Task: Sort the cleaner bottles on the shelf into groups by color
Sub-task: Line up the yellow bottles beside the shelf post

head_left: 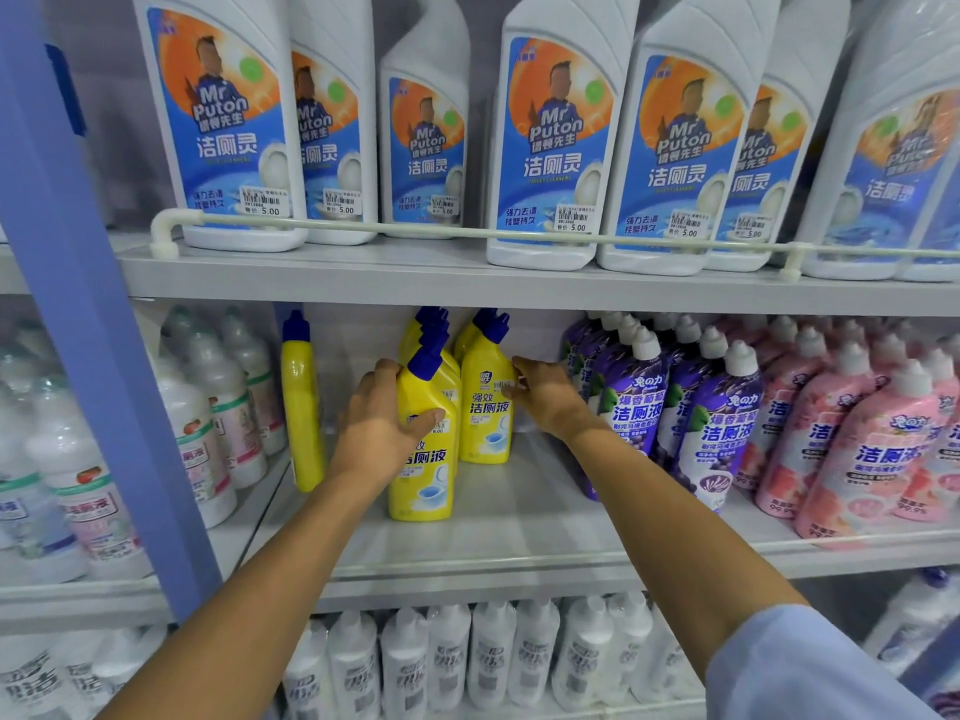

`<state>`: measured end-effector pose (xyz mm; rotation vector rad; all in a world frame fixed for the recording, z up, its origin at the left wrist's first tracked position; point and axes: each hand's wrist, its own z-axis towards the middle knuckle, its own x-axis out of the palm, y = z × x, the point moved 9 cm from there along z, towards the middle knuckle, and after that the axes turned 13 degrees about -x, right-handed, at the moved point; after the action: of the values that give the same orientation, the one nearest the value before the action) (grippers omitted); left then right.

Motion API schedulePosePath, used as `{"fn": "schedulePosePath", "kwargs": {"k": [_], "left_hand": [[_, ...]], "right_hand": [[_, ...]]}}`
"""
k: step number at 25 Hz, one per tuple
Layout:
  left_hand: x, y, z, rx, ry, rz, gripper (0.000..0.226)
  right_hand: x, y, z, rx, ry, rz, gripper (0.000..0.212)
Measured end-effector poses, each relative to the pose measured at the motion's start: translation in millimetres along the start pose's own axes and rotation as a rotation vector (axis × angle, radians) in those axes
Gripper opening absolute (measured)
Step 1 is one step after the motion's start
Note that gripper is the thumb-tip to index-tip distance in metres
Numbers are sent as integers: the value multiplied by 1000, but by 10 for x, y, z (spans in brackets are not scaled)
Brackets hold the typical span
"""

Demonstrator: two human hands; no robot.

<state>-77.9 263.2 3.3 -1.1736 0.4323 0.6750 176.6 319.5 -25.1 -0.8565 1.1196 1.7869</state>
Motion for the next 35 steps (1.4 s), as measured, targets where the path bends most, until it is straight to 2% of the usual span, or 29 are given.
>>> {"fn": "schedulePosePath", "kwargs": {"k": [5, 10, 14, 18, 22, 25, 28, 32, 35], "left_hand": [[4, 20, -23, 24, -8, 8, 62], [30, 9, -18, 5, 56, 52, 61], [24, 12, -1, 30, 130, 147, 65], [27, 46, -16, 61, 225, 264, 70], [-35, 88, -14, 111, 273, 422, 83], [-195, 155, 16, 171, 219, 609, 85], [-412, 241, 132, 157, 131, 731, 80], [-679, 299, 381, 64, 2, 842, 71], [-801, 326, 551, -47, -66, 848, 72]], "right_hand": [[-86, 168, -219, -62, 175, -127, 48], [-195, 387, -448, -101, 271, -172, 52], [-227, 530, -579, -110, 297, -256, 75], [-199, 760, -635, -167, 326, -272, 78], [-159, 1049, -572, -221, 279, -256, 79], [-81, 1267, -479, -234, 249, -225, 82], [2, 1415, -395, -250, 222, -221, 78], [56, 1500, -341, -230, 168, -252, 69], [40, 1499, -360, -249, 134, -259, 63]]}}
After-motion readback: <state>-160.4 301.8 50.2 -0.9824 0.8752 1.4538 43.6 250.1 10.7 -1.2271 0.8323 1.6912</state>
